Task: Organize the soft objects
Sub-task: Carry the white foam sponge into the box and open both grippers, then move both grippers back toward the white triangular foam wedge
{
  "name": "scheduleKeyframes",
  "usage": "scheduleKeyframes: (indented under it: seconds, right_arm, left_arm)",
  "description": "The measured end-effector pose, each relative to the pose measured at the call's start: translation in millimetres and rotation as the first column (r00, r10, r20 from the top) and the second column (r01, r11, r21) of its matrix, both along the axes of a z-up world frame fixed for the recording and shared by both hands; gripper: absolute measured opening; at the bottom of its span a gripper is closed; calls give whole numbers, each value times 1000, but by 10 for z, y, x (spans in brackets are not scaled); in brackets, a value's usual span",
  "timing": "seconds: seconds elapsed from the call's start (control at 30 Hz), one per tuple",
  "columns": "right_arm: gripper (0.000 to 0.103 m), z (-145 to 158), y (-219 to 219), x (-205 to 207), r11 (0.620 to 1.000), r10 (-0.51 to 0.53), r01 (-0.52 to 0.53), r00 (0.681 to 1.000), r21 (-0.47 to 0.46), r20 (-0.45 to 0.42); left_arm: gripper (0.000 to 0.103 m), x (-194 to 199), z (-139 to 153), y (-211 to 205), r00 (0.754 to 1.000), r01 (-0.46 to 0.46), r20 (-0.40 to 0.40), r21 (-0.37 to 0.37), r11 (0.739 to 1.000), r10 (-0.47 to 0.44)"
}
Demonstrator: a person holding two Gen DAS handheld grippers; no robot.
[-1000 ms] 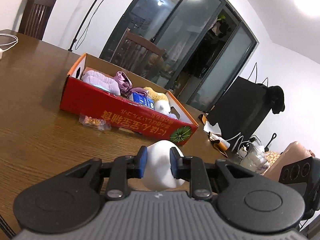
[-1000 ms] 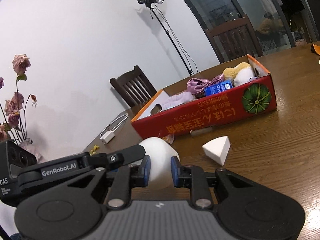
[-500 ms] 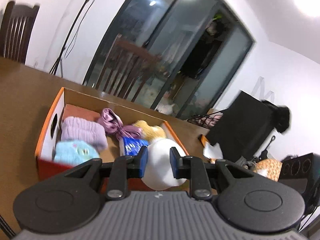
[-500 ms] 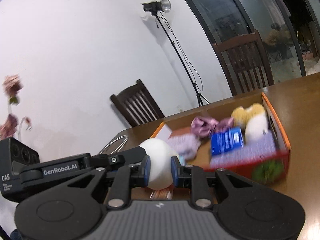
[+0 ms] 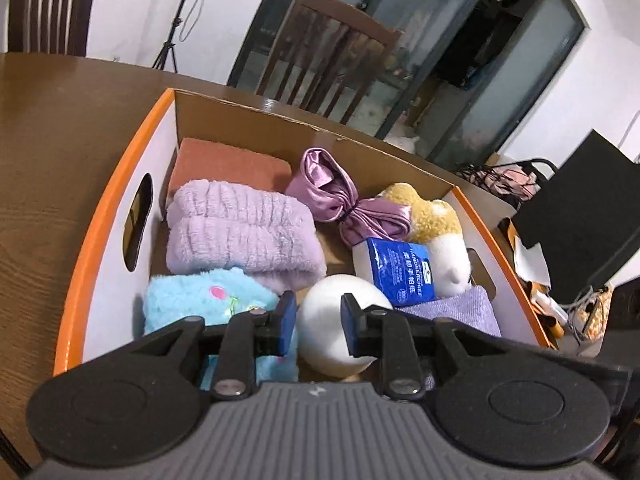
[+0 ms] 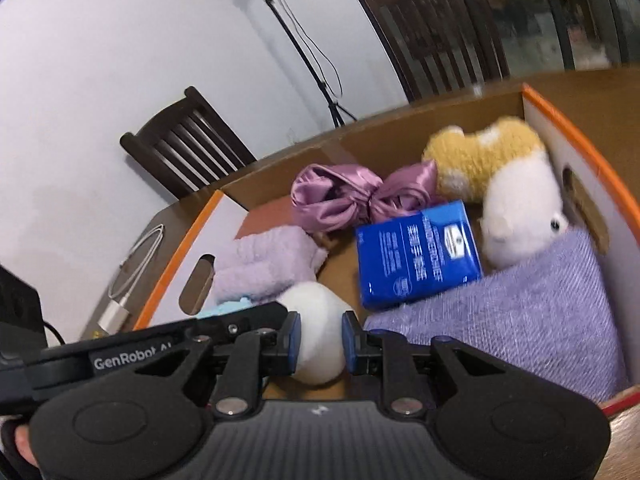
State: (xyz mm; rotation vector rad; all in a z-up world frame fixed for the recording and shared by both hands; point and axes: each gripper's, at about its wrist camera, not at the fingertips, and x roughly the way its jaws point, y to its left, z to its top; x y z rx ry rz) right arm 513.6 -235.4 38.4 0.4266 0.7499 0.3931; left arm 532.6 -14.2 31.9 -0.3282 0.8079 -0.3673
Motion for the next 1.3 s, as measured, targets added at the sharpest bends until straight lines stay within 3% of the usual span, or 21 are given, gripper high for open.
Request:
scheduleKeyframes:
  seconds: [0.1, 0.27, 0.47, 0.6, 0.67, 0.77, 0.83, 0.97, 1.07, 1.13, 1.2, 1.3]
  right_arm:
    - [26, 19, 5, -19, 1000, -7, 7, 1000, 7, -9]
    - [35, 87, -47, 6, 999, -17, 17, 1000, -32, -1]
    - [48, 602, -253, -390, 996, -26, 40, 985, -84, 170]
    - [67, 968, -373, -723, 982, -40, 93, 952, -163, 303]
    - [85, 1076, -405, -928, 966, -47, 138, 926, -220, 375]
    - [92, 1104, -427, -1289, 928, -56, 225, 873, -298, 485]
    - [94, 1048, -450, -1502, 914, -48, 244, 858, -324, 511]
    - [94, 838, -457, -1835, 919, -33, 226, 861, -324, 507]
    - [94, 592, -424, -2217, 891, -44, 280, 838, -358, 545]
    - [94, 404, -412, -2452, 888, -65, 293, 842, -355, 535]
    - [94, 255, -432, -2623, 908, -67, 258, 867, -330, 494]
    - [94, 42, -422, -2779, 923, -45, 201, 903, -329, 426]
  left_arm:
    - [28, -17, 50, 15, 1000, -1, 14, 16, 1000, 1]
    - [43, -133, 259, 38, 997, -22, 78, 52, 998, 18]
    - [51, -523, 697, 132, 979, -39, 206, 131, 991, 11]
    - [75, -918, 1012, 233, 930, -98, 366, 180, 979, 26]
    - [88, -1200, 1075, 297, 894, -172, 443, 194, 966, 70]
    - [96, -1595, 1041, 318, 852, -240, 515, 235, 942, 89]
    - [99, -1875, 942, 307, 835, -262, 543, 253, 931, 88]
    - [99, -2361, 718, 293, 831, -278, 546, 246, 929, 104]
    - [101, -2740, 511, 316, 821, -332, 548, 236, 914, 157]
    - [101, -2910, 415, 355, 847, -320, 501, 217, 922, 176]
    - [101, -3053, 294, 307, 878, -284, 455, 246, 927, 148]
    - [101, -3096, 198, 209, 889, -259, 447, 313, 914, 99]
